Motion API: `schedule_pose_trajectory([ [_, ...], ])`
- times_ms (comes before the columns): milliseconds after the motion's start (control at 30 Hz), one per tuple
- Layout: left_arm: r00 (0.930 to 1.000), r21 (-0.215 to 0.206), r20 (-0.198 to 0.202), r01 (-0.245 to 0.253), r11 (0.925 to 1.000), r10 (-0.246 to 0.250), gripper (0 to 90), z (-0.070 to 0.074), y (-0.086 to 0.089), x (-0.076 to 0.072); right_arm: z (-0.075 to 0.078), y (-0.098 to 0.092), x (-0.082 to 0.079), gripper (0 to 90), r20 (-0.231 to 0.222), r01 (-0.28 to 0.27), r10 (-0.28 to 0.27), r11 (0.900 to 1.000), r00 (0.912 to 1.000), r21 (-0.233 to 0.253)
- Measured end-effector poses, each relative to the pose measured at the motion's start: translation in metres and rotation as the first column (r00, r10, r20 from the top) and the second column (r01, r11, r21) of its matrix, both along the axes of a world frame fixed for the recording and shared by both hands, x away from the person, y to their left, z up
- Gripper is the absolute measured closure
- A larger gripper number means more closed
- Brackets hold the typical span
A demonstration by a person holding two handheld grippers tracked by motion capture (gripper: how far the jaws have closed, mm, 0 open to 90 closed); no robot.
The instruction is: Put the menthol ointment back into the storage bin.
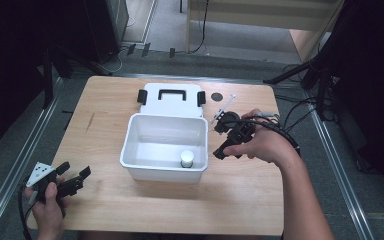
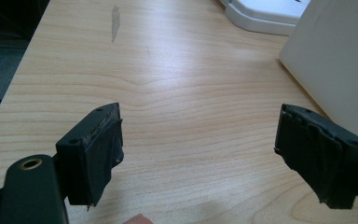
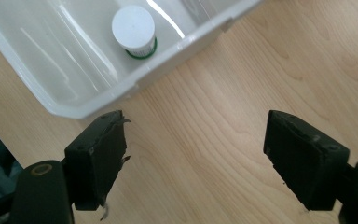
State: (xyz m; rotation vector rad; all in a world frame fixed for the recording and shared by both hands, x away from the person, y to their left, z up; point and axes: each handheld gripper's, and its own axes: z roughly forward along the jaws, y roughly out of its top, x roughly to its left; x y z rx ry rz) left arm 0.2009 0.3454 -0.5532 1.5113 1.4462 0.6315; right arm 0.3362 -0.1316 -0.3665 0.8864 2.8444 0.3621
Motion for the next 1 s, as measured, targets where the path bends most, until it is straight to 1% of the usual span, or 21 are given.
schedule_pose_trajectory([
  [33,1.0000,0.000,0.000,0.000,1.0000,0.000,15.7,0.000,0.000,0.000,0.000,0.000,0.000,21.7,0.000,0.000,0.000,1.000,1.0000,0.000],
  [133,1.0000,-0.003,0.000,-0.002,1.0000,0.002,15.7,0.000,0.000,0.000,-0.008,-0.016,-0.003,21.6,0.006,0.036,-0.036,0.999,0.9993,0.024],
  [200,1.0000,0.000,0.000,0.000,1.0000,0.000,15.7,0.000,0.000,0.000,-0.010,-0.021,-0.003,21.6,0.007,0.046,-0.046,0.998,0.9989,0.033],
  [267,1.0000,0.001,-0.002,0.001,1.0000,-0.001,15.7,0.000,0.000,0.000,-0.021,-0.036,-0.006,21.7,0.004,0.076,-0.076,0.996,0.9971,0.054],
  [300,1.0000,0.001,-0.002,0.001,1.0000,-0.001,15.7,0.000,0.000,0.000,-0.021,-0.036,-0.006,21.7,0.004,0.076,-0.076,0.996,0.9971,0.054],
  [333,1.0000,0.002,-0.002,0.001,1.0000,-0.001,15.7,0.000,0.000,0.000,-0.029,-0.046,-0.008,21.7,-0.006,0.095,-0.095,0.994,0.9954,0.059],
  [367,1.0000,0.002,-0.002,0.001,1.0000,-0.001,15.7,0.000,0.000,0.000,-0.029,-0.046,-0.008,21.7,-0.006,0.095,-0.095,0.994,0.9954,0.059],
  [400,1.0000,0.003,-0.003,0.002,1.0000,-0.002,15.7,0.000,0.000,0.000,-0.037,-0.055,-0.011,21.7,-0.005,0.109,-0.109,0.992,0.9940,0.066],
  [500,1.0000,0.004,-0.002,0.002,1.0000,-0.002,15.7,0.000,0.000,0.000,-0.044,-0.065,-0.013,21.7,0.008,0.128,-0.129,0.988,0.9916,0.083],
  [600,1.0000,0.004,-0.002,0.002,1.0000,-0.002,15.7,0.000,0.000,0.000,-0.055,-0.080,-0.018,22.1,0.032,0.169,-0.174,0.977,0.9841,0.128],
  [633,1.0000,0.004,-0.002,0.002,1.0000,-0.002,15.7,0.000,0.000,0.000,-0.059,-0.085,-0.020,22.1,0.042,0.169,-0.176,0.976,0.9834,0.140],
  [667,1.0000,0.005,-0.002,0.001,1.0000,-0.001,15.7,0.000,0.000,0.000,-0.068,-0.094,-0.025,22.0,0.052,0.177,-0.187,0.971,0.9809,0.159],
  [700,1.0000,0.005,-0.002,0.001,1.0000,-0.001,15.7,0.000,0.000,0.000,-0.068,-0.094,-0.025,22.0,0.052,0.177,-0.187,0.971,0.9809,0.159],
  [733,1.0000,0.006,-0.002,0.002,1.0000,-0.002,15.7,0.000,0.000,0.000,-0.078,-0.102,-0.030,22.0,0.063,0.188,-0.201,0.967,0.9775,0.173],
  [767,1.0000,0.006,-0.002,0.002,1.0000,-0.002,15.7,0.000,0.000,0.000,-0.078,-0.102,-0.030,22.0,0.063,0.188,-0.201,0.967,0.9775,0.173],
  [833,1.0000,0.008,-0.003,0.002,1.0000,-0.002,15.7,0.000,0.000,0.000,-0.087,-0.110,-0.035,22.0,0.080,0.196,-0.215,0.962,0.9734,0.191],
  [867,1.0000,0.009,-0.001,0.003,1.0000,-0.003,15.7,0.000,0.000,0.000,-0.091,-0.115,-0.037,22.0,0.088,0.203,-0.225,0.956,0.9703,0.209],
  [900,1.0000,0.008,-0.002,0.002,1.0000,-0.002,15.7,0.000,0.000,0.000,-0.097,-0.120,-0.040,22.0,0.092,0.218,-0.246,0.946,0.9650,0.241],
  [933,1.0000,0.009,-0.002,0.002,1.0000,-0.002,15.7,0.000,0.000,0.000,-0.104,-0.127,-0.045,22.0,0.100,0.231,-0.268,0.931,0.9583,0.282],
  [967,1.0000,0.009,-0.002,0.002,1.0000,-0.002,15.7,0.000,0.000,0.000,-0.104,-0.127,-0.045,22.0,0.100,0.231,-0.268,0.931,0.9583,0.282],
  [1000,1.0000,0.008,-0.002,0.002,1.0000,-0.002,15.7,0.000,0.000,0.000,-0.109,-0.131,-0.047,22.0,0.110,0.234,-0.277,0.925,0.9545,0.298],
])
